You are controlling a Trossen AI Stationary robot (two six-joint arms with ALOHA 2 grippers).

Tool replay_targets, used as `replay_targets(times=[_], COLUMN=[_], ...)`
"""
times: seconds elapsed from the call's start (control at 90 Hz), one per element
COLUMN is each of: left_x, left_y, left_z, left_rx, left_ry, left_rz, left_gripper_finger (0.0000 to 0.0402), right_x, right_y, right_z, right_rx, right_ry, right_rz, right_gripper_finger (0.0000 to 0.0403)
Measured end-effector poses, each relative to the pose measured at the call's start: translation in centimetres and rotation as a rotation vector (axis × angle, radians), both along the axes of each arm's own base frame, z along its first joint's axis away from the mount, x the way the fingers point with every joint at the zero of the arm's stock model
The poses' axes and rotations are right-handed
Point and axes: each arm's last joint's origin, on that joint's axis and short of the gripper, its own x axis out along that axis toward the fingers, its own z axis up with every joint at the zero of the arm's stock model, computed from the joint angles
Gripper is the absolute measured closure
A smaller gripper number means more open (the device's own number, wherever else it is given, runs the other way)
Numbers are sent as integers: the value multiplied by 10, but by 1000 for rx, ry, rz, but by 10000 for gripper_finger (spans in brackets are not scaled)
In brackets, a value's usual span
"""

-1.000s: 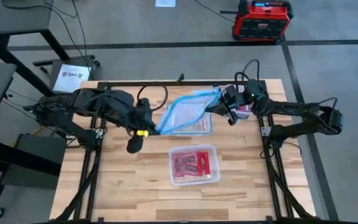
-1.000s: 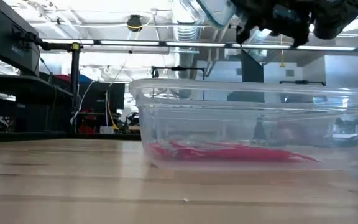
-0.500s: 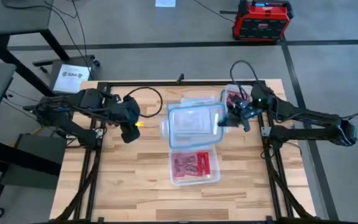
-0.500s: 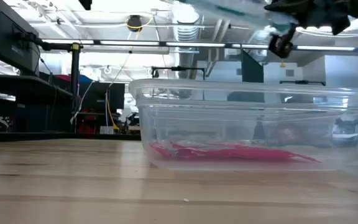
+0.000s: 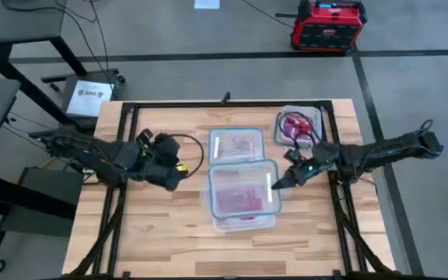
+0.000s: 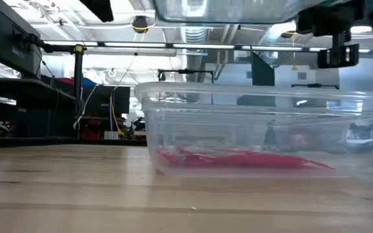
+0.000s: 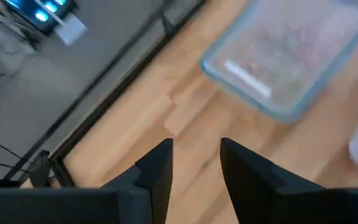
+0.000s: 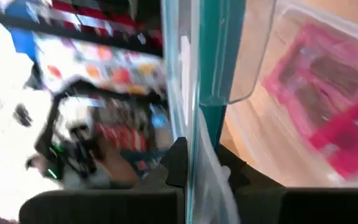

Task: Sort candy
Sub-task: Close the top left transparent bin

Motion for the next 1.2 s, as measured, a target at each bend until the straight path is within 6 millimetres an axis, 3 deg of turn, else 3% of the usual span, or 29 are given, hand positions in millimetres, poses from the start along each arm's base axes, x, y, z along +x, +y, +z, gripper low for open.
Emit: replay_targets(times=[0.111,0.211,0.522,0.656,0.8,1.2], left_x=[5,9,16,15,15,14], left_y=[-5,-6,-9,-11,-12,-15], left_z=[-11,-13,-9,-9,-10,-9], left_rx=[29,24,34,36,36,47], left_ry=[-43,-44,-78,-72,-66,-51], left_rz=[-4,-30,-82,-92,-98,-124], left_gripper_finger=[283,283,283,283,283,283], right_x=[-4,-6,1,6,6,12], right_y=[14,23,24,25,28,23], right_z=[-22,-28,-61,-60,-77,-81], right_rx=[31,3,-32,10,2,-1], right_ry=[31,26,39,-27,84,88], right_rz=[0,34,-10,-15,38,47], right_gripper_finger=[389,389,389,389,389,384])
